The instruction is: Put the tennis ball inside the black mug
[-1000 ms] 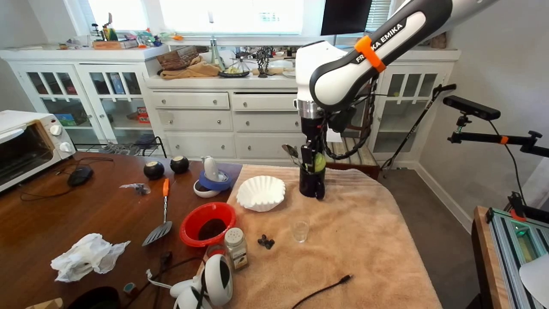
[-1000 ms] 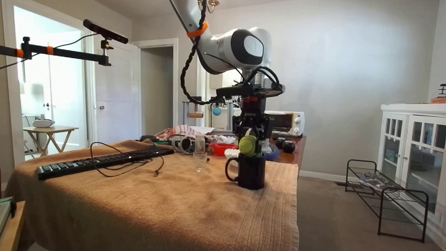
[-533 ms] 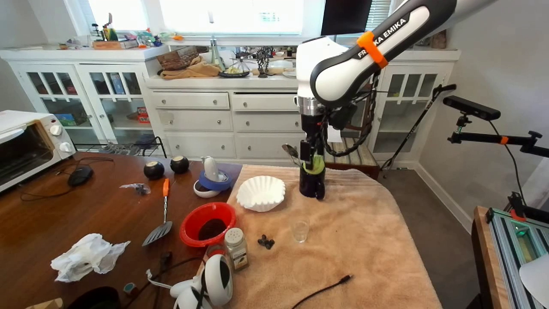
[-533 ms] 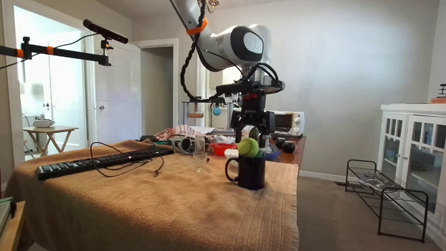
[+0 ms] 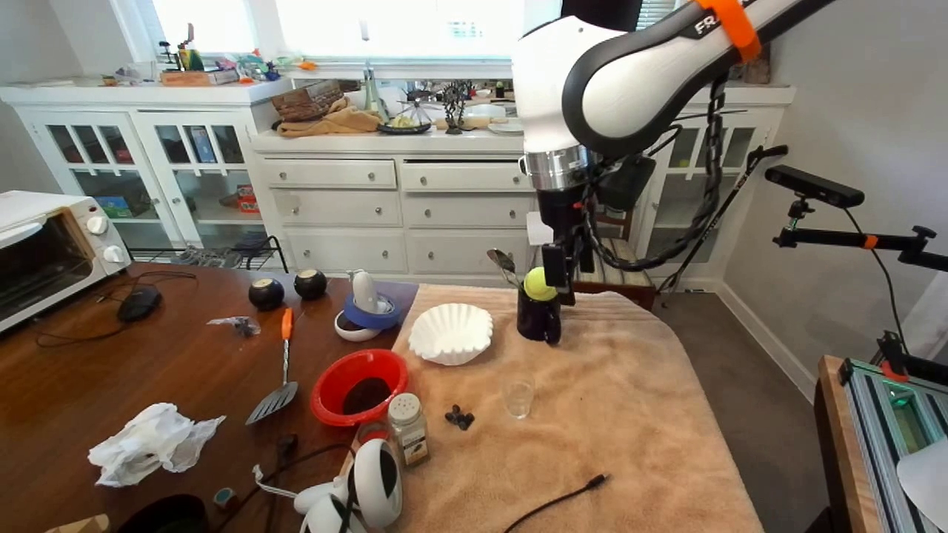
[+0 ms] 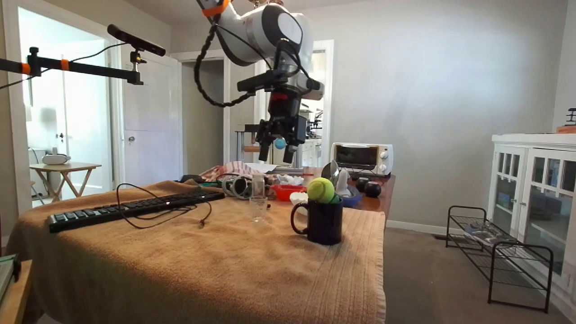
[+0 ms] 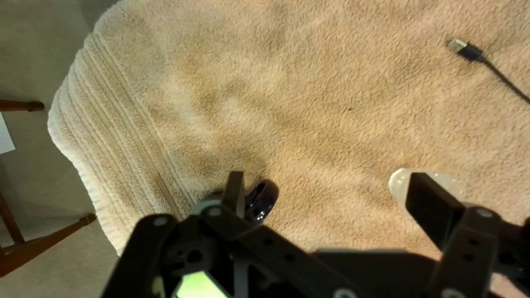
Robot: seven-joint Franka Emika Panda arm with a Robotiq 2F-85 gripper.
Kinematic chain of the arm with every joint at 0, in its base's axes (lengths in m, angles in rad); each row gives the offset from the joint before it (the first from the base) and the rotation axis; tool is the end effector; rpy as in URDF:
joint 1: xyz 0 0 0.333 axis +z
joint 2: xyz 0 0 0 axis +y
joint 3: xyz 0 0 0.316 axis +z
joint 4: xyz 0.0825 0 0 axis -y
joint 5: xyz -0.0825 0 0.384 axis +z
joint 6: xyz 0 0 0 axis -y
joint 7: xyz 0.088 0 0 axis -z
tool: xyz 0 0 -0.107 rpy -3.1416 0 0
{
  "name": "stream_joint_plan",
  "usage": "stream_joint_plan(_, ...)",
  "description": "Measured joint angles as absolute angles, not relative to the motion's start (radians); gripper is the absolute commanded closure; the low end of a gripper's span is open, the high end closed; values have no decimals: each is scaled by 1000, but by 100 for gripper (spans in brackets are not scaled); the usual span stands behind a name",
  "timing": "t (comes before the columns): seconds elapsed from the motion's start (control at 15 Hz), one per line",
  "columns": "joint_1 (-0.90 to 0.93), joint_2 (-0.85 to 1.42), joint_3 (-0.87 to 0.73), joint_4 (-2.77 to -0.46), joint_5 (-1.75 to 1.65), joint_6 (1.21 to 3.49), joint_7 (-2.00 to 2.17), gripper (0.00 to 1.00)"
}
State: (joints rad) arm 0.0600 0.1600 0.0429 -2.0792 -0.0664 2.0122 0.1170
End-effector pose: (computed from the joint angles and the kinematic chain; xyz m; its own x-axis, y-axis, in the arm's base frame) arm 0.5436 0.0519 0.3347 0.9757 0.0129 -0.2186 0.0292 -0.9970 0.0713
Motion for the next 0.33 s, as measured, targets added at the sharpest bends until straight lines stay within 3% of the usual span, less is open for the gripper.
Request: stream_joint_plan(0.33, 84, 106, 68, -2116, -89, 1974, 53, 0)
